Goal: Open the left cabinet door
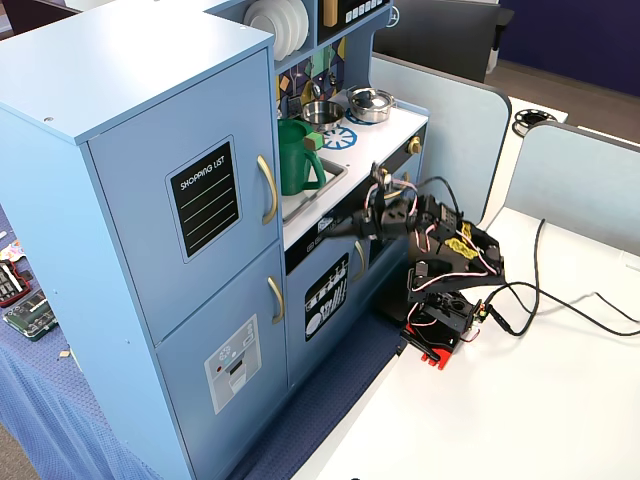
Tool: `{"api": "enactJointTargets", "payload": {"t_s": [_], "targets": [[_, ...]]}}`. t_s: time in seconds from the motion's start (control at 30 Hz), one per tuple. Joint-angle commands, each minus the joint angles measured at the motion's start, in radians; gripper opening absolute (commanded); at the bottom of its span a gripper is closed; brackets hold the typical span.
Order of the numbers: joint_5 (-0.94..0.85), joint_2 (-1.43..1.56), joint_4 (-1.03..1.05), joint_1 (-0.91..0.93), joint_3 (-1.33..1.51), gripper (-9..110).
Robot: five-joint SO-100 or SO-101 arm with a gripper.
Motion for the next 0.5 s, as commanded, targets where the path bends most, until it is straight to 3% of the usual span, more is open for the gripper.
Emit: {"api": "enactJointTargets", "payload": {"t_s": [0.0, 0.2, 0.47], "targets": [[0.038, -0.117, -0.127, -0.032, -0.187, 28], [0.06, -0.189, -0.314, -0.097, -0.218, 29], [0.048, -0.259, -0.376, -0.129, -0.262, 29]]}}
